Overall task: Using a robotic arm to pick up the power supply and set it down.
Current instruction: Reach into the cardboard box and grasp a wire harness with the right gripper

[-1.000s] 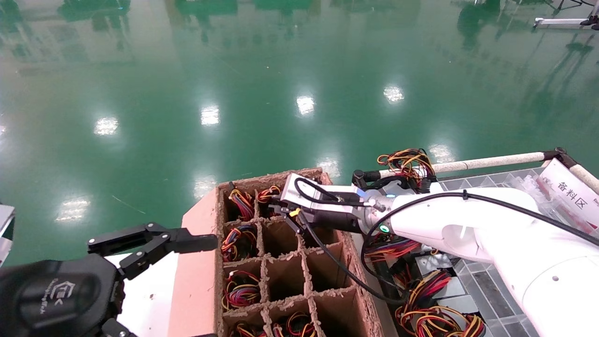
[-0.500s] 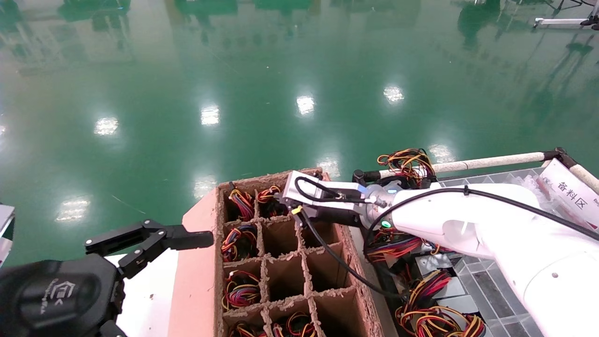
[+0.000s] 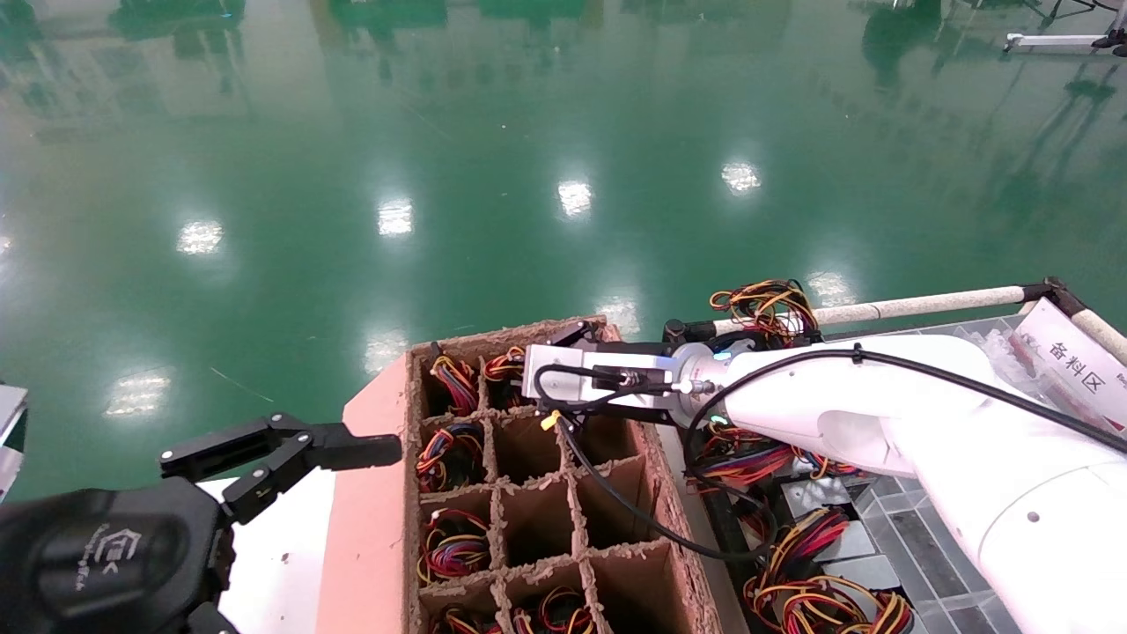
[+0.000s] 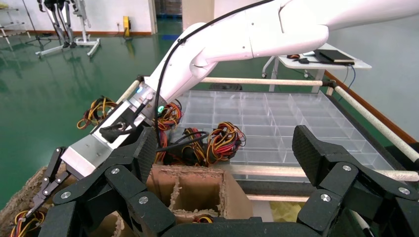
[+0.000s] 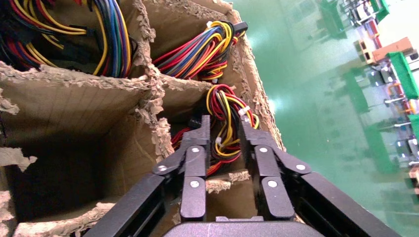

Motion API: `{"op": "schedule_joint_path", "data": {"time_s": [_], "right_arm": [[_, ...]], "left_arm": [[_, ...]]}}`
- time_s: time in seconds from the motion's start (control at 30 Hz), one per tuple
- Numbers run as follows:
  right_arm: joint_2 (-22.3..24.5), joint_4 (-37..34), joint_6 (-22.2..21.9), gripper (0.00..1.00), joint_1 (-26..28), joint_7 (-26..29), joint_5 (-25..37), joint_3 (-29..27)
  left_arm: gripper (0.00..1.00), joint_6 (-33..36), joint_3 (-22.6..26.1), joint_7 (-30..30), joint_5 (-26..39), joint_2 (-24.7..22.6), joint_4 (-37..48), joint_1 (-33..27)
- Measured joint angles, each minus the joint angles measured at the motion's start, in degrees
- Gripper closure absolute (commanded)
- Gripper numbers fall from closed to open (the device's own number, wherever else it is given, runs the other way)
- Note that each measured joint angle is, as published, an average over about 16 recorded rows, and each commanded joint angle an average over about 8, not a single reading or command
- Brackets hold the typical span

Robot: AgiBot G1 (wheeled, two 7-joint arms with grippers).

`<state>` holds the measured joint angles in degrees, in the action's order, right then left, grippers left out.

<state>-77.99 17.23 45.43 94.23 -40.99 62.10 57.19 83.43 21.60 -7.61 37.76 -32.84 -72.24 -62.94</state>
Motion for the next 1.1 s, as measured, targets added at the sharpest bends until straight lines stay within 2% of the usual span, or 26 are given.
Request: {"op": "schedule_joint_path", "data": {"time_s": [0.23,0.27,0.47,0.5,0.53,1.1], "right_arm": [[0.0,0.3,-1.2,0.02,-0.2,-2.3,-1.5,1.0],[0.0,0.3,-1.4,0.1,-0.2,-2.6,-1.7,1.2],[0.0,0.4,-2.1,0.84,-0.4,-4.1,-3.2,1.9],[0.0,0.4,-2.1,0.95,-0.5,-4.3,-3.5,2.0],[0.1,0.4,-2.1,1.0,-0.5,-4.5,-3.7,2.1],[0.1,0.0,-3.6,1.0,-1.5,-7.1,-7.5,4.1]], "left_arm": [[0.0,0.0,0.0,0.0,0.0,0.0,0.0,0.0],[0.0,0.0,0.0,0.0,0.0,0.0,0.0,0.0],[0.0,0.0,0.0,0.0,0.0,0.0,0.0,0.0],[0.0,0.0,0.0,0.0,0.0,0.0,0.0,0.0],[0.0,0.0,0.0,0.0,0.0,0.0,0.0,0.0],[0.0,0.0,0.0,0.0,0.0,0.0,0.0,0.0]]}}
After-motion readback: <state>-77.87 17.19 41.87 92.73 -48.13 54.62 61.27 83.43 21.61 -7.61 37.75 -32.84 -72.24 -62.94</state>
